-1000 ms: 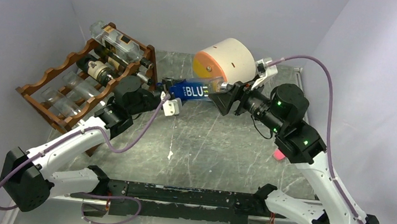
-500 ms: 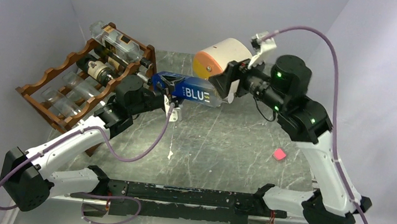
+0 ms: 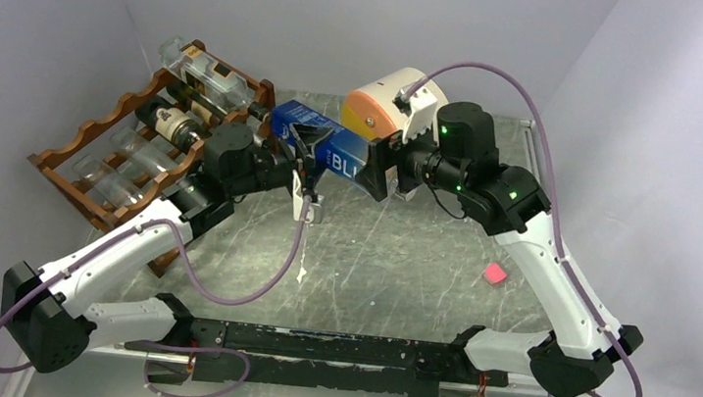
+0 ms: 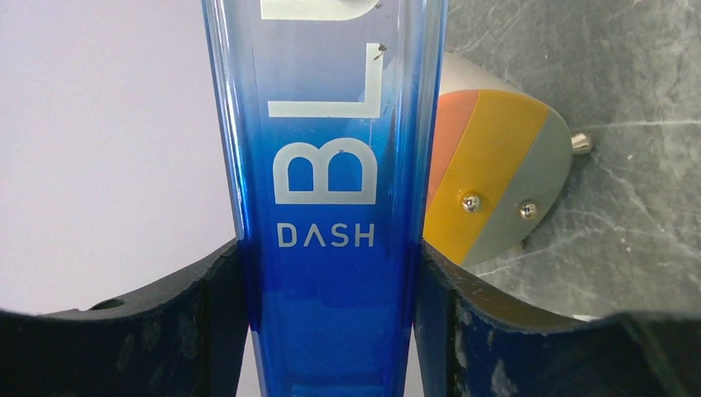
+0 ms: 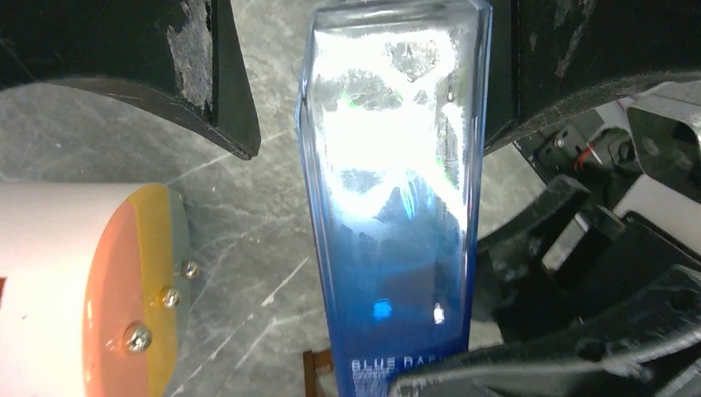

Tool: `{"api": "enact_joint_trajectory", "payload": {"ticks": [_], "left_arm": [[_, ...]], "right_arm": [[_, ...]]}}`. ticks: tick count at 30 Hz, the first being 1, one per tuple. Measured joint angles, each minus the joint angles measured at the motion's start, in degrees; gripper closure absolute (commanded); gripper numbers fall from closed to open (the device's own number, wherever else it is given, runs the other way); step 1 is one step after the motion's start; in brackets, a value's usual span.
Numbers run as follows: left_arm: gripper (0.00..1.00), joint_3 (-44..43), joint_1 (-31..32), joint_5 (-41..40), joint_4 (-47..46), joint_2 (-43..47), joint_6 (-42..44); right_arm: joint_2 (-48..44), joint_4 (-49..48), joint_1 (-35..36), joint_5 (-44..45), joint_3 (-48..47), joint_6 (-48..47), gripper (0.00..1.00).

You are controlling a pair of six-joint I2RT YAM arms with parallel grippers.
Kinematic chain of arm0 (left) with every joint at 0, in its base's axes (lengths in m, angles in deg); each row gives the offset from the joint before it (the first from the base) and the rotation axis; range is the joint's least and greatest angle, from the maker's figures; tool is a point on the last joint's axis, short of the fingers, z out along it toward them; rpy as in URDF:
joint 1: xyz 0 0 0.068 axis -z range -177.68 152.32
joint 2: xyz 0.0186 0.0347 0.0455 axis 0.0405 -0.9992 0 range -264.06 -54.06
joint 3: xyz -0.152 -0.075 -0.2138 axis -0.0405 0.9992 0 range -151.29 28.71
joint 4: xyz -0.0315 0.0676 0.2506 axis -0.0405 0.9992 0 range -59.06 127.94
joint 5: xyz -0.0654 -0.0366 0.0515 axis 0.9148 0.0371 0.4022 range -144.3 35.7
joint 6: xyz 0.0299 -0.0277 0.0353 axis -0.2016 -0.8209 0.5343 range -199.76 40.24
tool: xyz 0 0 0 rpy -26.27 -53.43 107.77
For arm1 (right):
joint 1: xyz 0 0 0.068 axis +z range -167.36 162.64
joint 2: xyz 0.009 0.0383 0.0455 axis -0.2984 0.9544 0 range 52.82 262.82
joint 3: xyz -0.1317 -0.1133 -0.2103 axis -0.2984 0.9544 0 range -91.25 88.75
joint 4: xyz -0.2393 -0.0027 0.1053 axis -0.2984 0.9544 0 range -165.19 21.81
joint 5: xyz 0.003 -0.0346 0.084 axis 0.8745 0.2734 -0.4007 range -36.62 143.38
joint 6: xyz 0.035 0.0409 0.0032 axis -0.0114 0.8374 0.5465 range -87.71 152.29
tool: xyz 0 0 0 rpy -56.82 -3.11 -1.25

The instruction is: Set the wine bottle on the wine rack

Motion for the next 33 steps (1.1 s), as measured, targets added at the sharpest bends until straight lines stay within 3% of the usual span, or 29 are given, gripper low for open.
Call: {"api": "enact_joint_trajectory", "payload": {"ticks": [6, 14, 22, 23, 29, 31, 33], "left_arm": [[0.93, -2.1, 0.1, 0.4, 2.9, -2.0, 5.3], [0.93, -2.4, 0.1, 1.0, 3.6, -3.7, 7.5], [0.93, -2.5, 0.3, 1.0, 4.3, -3.9, 7.4], [0.93, -2.5, 0.3, 1.0, 4.3, -3.9, 7.4], [0.91, -2.6, 0.4, 0.7, 5.6, -3.9, 7.0], [0.73, -2.7, 0.4, 0.7, 5.6, -3.9, 6.9], [0.49, -2.7, 0.4, 0.7, 5.6, -3.9, 6.7]], "right_arm": [[0.2, 0.7, 0.0, -1.5, 2.7, -0.3, 0.19], [0.5, 0.5, 0.0, -3.7, 4.3, 0.0, 0.11], [1.4, -1.5, 0.0, -3.6, 5.7, 0.8, 0.21], [1.5, -1.7, 0.0, -3.5, 6.0, 1.0, 0.24], [1.7, -2.5, 0.0, -3.0, 6.8, 2.6, 0.81], [1.7, -2.6, 0.0, -2.9, 6.8, 2.9, 0.98], [1.6, -2.6, 0.0, -2.8, 6.8, 3.0, 1.00]]}}
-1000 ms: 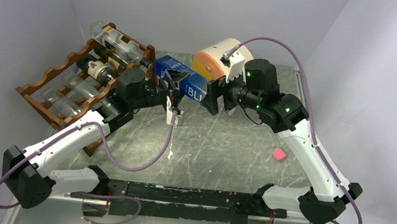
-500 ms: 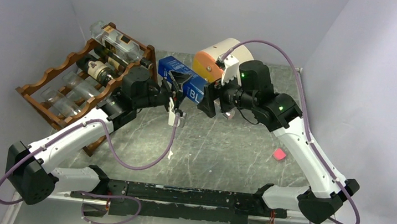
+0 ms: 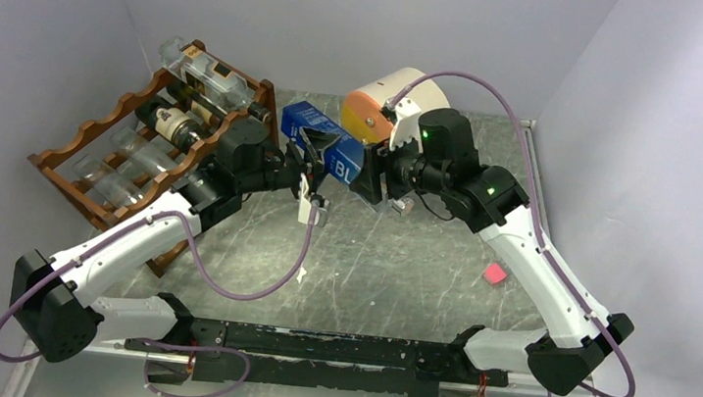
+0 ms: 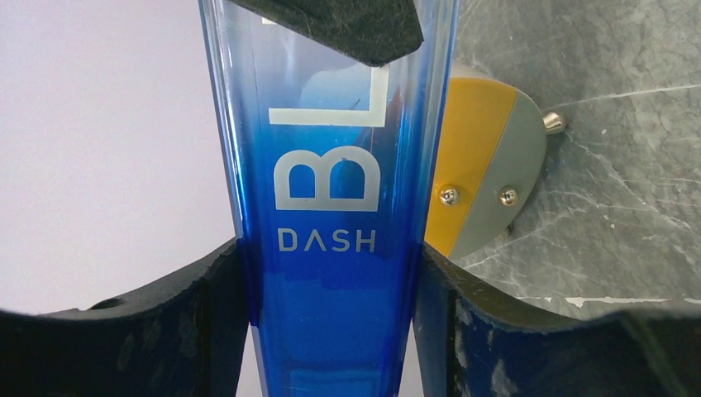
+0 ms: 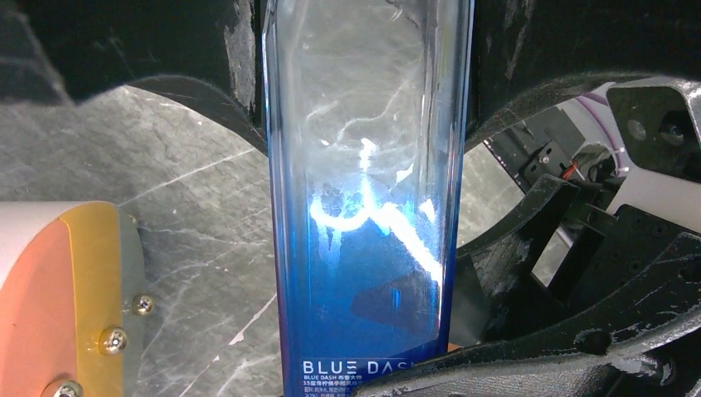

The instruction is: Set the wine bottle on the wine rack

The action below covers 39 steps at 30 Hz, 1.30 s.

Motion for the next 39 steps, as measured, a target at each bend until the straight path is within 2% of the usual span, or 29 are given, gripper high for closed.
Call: {"api": "enact_joint_trajectory", "payload": {"ticks": [2, 4, 5, 9, 16, 20, 24, 28, 31, 34, 39], "left_arm": [[0.32, 0.0, 0.0, 0.0, -0.2, 0.0, -0.1], [0.18, 0.0, 0.0, 0.1, -0.8, 0.0, -0.2], [0.01, 0.0, 0.1, 0.1, -1.4, 0.0, -0.7], [0.01, -0.5, 0.1, 0.0, -5.2, 0.2, -3.2], [0.01, -1.9, 0.1, -0.5, -6.0, 1.2, -6.2], [0.01, -4.9, 0.1, -1.9, -5.4, 2.4, -11.9], [0.01, -7.6, 0.1, -5.1, -6.7, 4.1, -23.3], [0.00, -8.3, 0.1, -10.5, -9.0, 6.1, -42.1], [0.12, -12.0, 0.1, -14.0, -7.9, 6.1, -54.1], [0.08, -15.0, 0.1, -17.9, -7.2, 7.4, -63.5], [0.07, -15.1, 0.1, -27.2, -7.0, 14.3, -75.7]], "right_arm": [[-0.3, -0.1, 0.0, 0.3, 0.1, 0.2, 1.00], [-0.8, -0.5, 0.1, 0.7, 0.5, 0.3, 1.00], [-1.3, -0.8, 0.1, 1.0, 0.9, 0.6, 1.00], [-3.5, -1.8, 0.4, 2.9, 2.2, 2.3, 1.00], [-6.7, -3.1, 0.7, 8.6, 3.6, 4.3, 1.00], [-7.1, -2.9, 0.4, 13.1, 4.7, 4.9, 1.00], [-7.0, -2.9, 0.1, 15.9, 5.3, 5.1, 1.00], [-6.3, -4.5, 0.1, 16.0, 5.2, 4.8, 1.00], [-4.5, -6.3, 0.1, 15.0, 4.3, 4.2, 1.00], [-2.4, -9.4, 0.1, 12.9, 4.1, 3.7, 1.00], [0.3, -14.4, 0.5, 9.1, 3.9, 4.1, 1.00]]}}
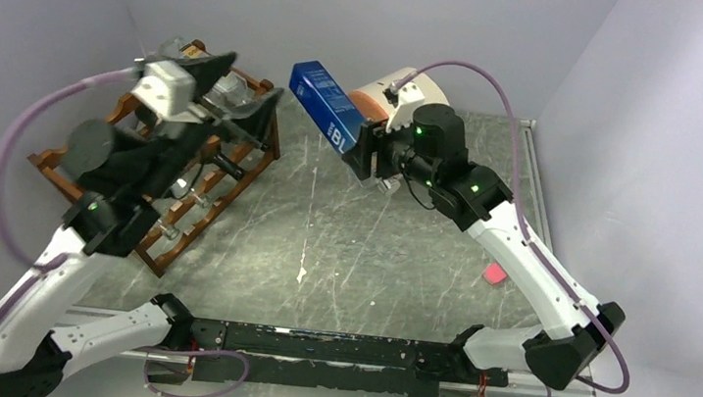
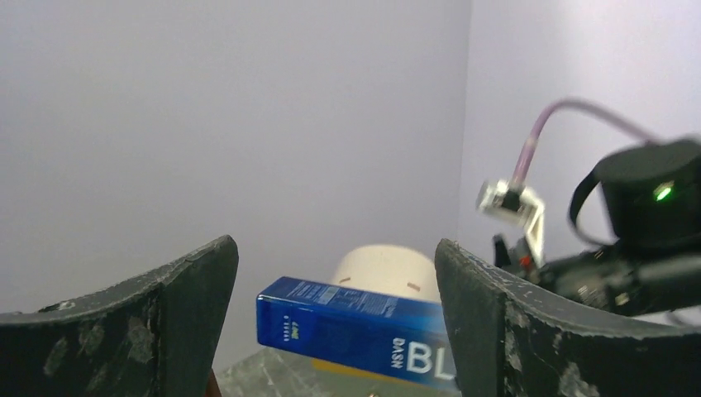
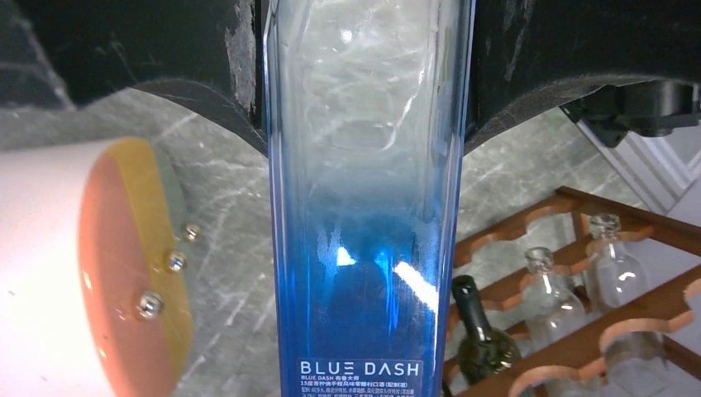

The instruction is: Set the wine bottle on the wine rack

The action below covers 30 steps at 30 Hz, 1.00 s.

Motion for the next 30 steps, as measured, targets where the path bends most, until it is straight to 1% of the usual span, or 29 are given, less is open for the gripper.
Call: {"api": "enact_joint_trajectory", "payload": {"ticks": [4, 8, 12, 16, 19, 23, 30], "left_arm": [[0.07, -0.1, 0.0, -5.0, 1.8, 6.3, -5.1], [0.10, -1.0, 0.0, -8.2, 5.0, 10.6, -8.0], [0.10, -0.9, 0.0, -11.1, 11.0, 13.1, -9.2], [0.10, -0.7, 0.0, -15.0, 18.7, 15.7, -10.3], [0.11, -0.5, 0.0, -17.9, 23.7, 18.8, -10.9], [0.12, -0.7, 0.0, -20.0, 25.9, 22.3, -11.2], [0.13, -3.7, 0.0, -20.6, 28.6, 23.0, -11.4]], "right_arm": [[3.1, -3.6, 2.4, -0.8, -1.7, 0.2, 1.00], [7.6, -7.0, 8.2, 0.8, -5.5, -1.1, 1.00], [12.9, -9.5, 14.7, 2.8, -10.4, -3.1, 1.00], [17.1, -11.7, 18.8, 3.7, -13.5, -4.7, 1.00], [20.2, -12.5, 20.0, 4.4, -15.6, -5.8, 1.00], [26.0, -12.5, 20.4, 5.6, -20.8, -7.3, 1.00], [37.7, -11.5, 20.5, 7.0, -32.7, -11.4, 1.00]]}}
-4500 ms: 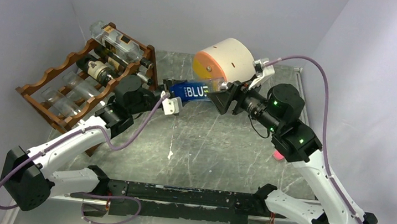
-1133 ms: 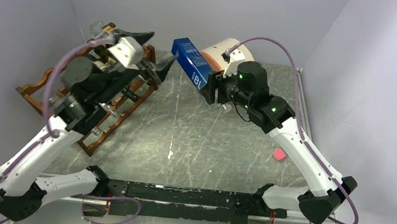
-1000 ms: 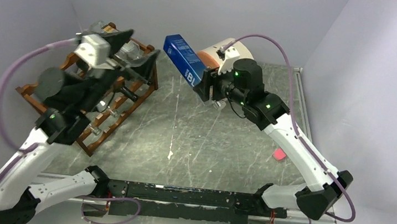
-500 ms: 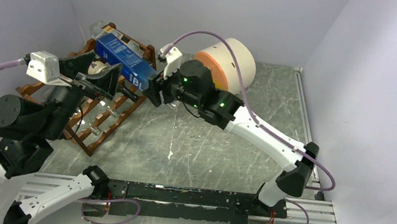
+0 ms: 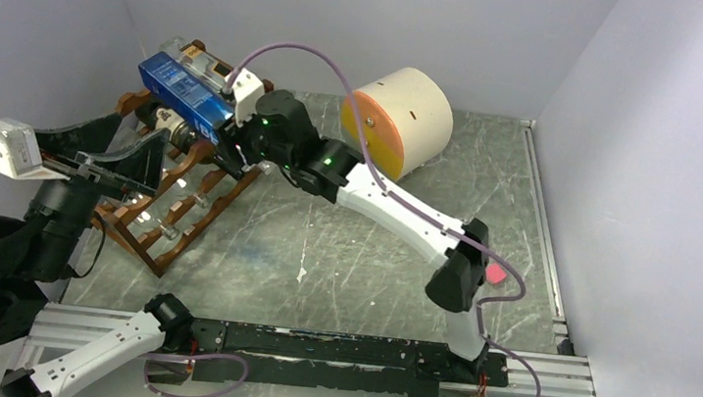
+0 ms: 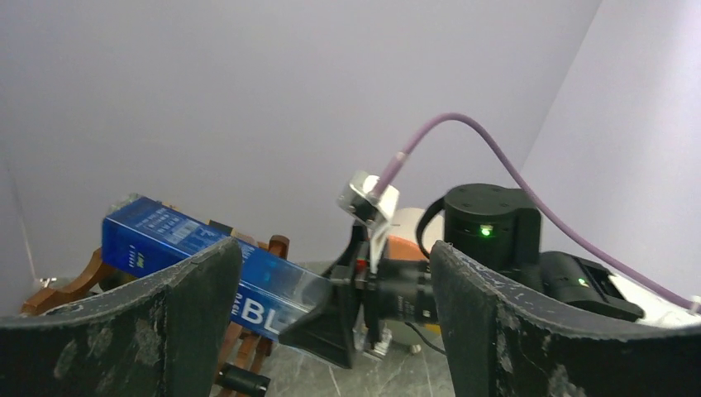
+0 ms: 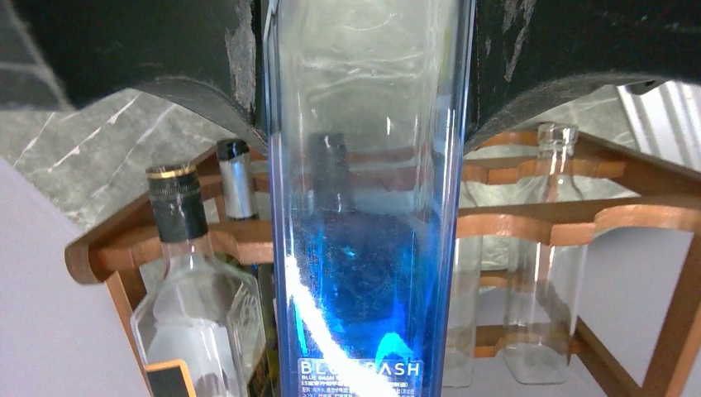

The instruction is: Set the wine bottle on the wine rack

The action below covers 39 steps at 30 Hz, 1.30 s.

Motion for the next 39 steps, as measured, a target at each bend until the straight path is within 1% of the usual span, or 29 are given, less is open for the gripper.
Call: {"api": "enact_joint_trajectory", "payload": {"ticks": [6, 8, 13, 18, 27, 29, 31, 34, 36, 37, 39], "left_arm": [[0.13, -1.9, 0.0, 0.0, 3.6, -0.7, -1.6], [0.13, -1.9, 0.0, 0.0, 4.7, -0.7, -2.2], [0.13, -1.8, 0.0, 0.1, 6.9, -0.7, -2.9], [0.13, -1.2, 0.0, 0.3, 10.6, -0.7, -4.2], [0.12, 1.8, 0.0, 0.3, 14.8, 0.2, -6.4], [0.12, 1.9, 0.0, 0.1, 15.2, 0.5, -6.8], [0.12, 1.9, 0.0, 0.0, 15.2, 0.9, -7.1], [0.12, 2.8, 0.0, 0.0, 15.3, 1.4, -7.6], [0.13, 3.6, 0.0, 0.0, 15.6, 1.5, -8.0], [0.13, 4.0, 0.0, 0.0, 15.8, 1.5, -8.2], [0.13, 4.7, 0.0, 0.0, 16.3, 1.5, -8.5]], "right_arm": [[7.9, 2.3, 0.0, -0.5, -9.8, -4.2, 1.00], [9.9, 2.1, 0.0, -0.4, -11.7, -5.6, 1.00], [12.3, 1.4, -0.2, -0.2, -12.3, -8.7, 1.00], [15.5, 0.4, -0.5, 0.3, -15.8, -11.1, 1.00], [18.3, -3.3, -0.9, 1.2, -16.5, -14.7, 1.00], [18.8, -4.4, -0.9, 1.2, -16.7, -15.5, 0.93], [19.1, -5.1, -0.9, 1.0, -16.7, -16.0, 0.82], [19.5, -6.4, -0.9, 0.8, -16.8, -16.7, 0.74], [19.7, -7.1, -0.9, 0.6, -16.8, -17.0, 0.65], [19.8, -7.3, -0.9, 0.6, -16.8, -17.0, 0.61], [19.8, -7.6, -0.9, 0.7, -16.7, -17.2, 0.59]]}}
